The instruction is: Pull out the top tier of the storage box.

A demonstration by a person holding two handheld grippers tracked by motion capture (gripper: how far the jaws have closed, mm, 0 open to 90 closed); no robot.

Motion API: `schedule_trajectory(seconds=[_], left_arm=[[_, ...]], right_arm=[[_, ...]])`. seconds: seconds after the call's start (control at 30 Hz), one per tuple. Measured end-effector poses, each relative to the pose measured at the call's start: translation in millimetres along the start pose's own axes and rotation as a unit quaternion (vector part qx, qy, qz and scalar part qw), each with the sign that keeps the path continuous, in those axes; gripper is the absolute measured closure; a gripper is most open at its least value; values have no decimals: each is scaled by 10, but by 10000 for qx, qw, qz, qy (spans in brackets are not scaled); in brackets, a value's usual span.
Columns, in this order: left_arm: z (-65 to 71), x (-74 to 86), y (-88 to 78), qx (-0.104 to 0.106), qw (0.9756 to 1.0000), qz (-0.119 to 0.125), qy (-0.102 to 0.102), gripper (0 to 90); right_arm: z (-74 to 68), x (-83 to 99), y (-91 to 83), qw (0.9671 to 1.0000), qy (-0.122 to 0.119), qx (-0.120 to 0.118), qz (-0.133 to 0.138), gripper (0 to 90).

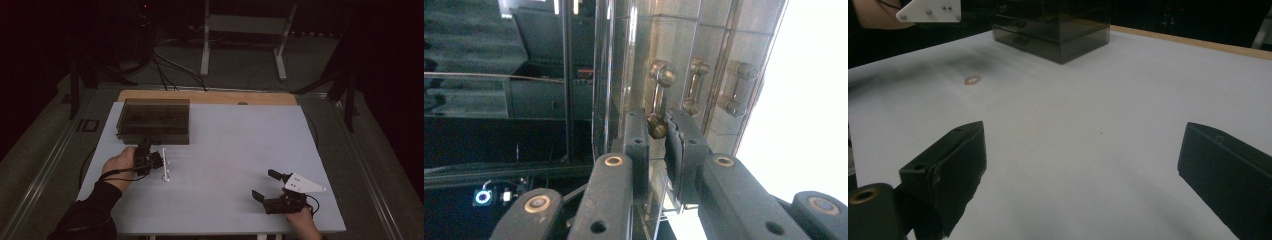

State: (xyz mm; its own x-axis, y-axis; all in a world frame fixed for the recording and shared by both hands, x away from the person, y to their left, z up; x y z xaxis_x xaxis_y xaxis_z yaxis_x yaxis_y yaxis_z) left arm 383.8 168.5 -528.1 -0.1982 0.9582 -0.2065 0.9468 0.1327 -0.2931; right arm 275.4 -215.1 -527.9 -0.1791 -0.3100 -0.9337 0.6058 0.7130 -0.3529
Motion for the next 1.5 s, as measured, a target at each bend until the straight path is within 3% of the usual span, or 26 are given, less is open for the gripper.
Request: schedule_trajectory(seconds=[0.13, 0.37, 0.5, 0.57, 0.67, 0.7, 0.77, 0.8, 0.93, 0.97, 1.03, 1.07, 1.1, 1.2, 1.33, 1.37, 1.43, 1.5], left_arm=[[-18, 13, 2, 161, 9996, 111, -190, 791], [-21, -3, -27, 335, 9990, 209, -204, 748], [-61, 9, -34, 432, 9981, 163, -398, 641], [-80, 33, -31, 556, 9967, 112, -575, 542], [-120, 91, -22, 685, 9950, 20, -730, 496], [-137, 112, -18, 813, 9928, 4, -880, 466], [-148, 124, -16, 847, 9922, -16, -917, 399], [-174, 153, -10, 991, 9897, -41, -1031, 374], [-240, 214, 11, 1187, 9837, -94, -1346, 315], [-237, 233, 18, 1342, 9806, -133, -1420, 290], [-234, 274, 34, 1502, 9776, -162, -1466, 235], [-228, 298, 44, 1650, 9742, -218, -1523, 207], [-228, 298, 44, 1650, 9742, -218, -1523, 174], [-249, 357, 45, 1892, 9682, -178, -1628, 148], [-296, 413, 36, 2470, 9540, -85, -1695, 14], [-316, 425, 48, 2470, 9537, -58, -1713, 12], [-351, 429, 47, 2605, 9471, 151, -1869, 11], [-392, 441, 49, 2687, 9426, 224, -1973, 12]], right_arm=[[4, -1, -1, 10000, 22, -4, 11, 54], [7, 3, 5, 10000, 40, -2, 6, 54], [10, 9, 9, 10000, 49, -7, -14, 54], [12, 26, 14, 10000, 59, -11, -51, 54], [18, 23, 12, 10000, 61, 3, -42, 54], [20, 19, 11, 10000, 69, 5, -29, 54], [17, 20, 13, 10000, 63, 8, -31, 54], [13, 25, 12, 10000, 66, 0, -53, 54], [13, 20, 13, 10000, 60, 5, -28, 54], [9, 30, 15, 10000, 65, -2, -59, 54], [13, 38, 21, 10000, 55, -2, -82, 54], [15, 36, 21, 10000, 65, -1, -74, 54], [16, 34, 20, 10000, 68, 1, -67, 54], [17, 37, 16, 10000, 61, 8, -72, 54], [19, 41, 19, 9999, 74, 8, -79, 55], [15, 45, 21, 9999, 71, 0, -97, 54], [14, 38, 23, 10000, 56, 0, -81, 54], [12, 40, 25, 9999, 58, -6, -82, 54]])
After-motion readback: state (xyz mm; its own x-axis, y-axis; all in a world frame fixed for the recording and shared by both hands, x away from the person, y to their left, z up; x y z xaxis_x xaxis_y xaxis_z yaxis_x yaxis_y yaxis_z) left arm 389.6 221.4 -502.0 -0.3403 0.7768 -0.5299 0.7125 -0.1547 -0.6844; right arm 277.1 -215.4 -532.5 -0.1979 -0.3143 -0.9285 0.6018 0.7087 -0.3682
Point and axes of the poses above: each handheld gripper's, and its own axes: y roughly forward along the jaws, x roughly out of its underside, z roughly to its right, the point moved 7 cm from there along y, roughly forward along the jaws, and after that the axes turned 10 degrees about -y, right-handed, at the moved point
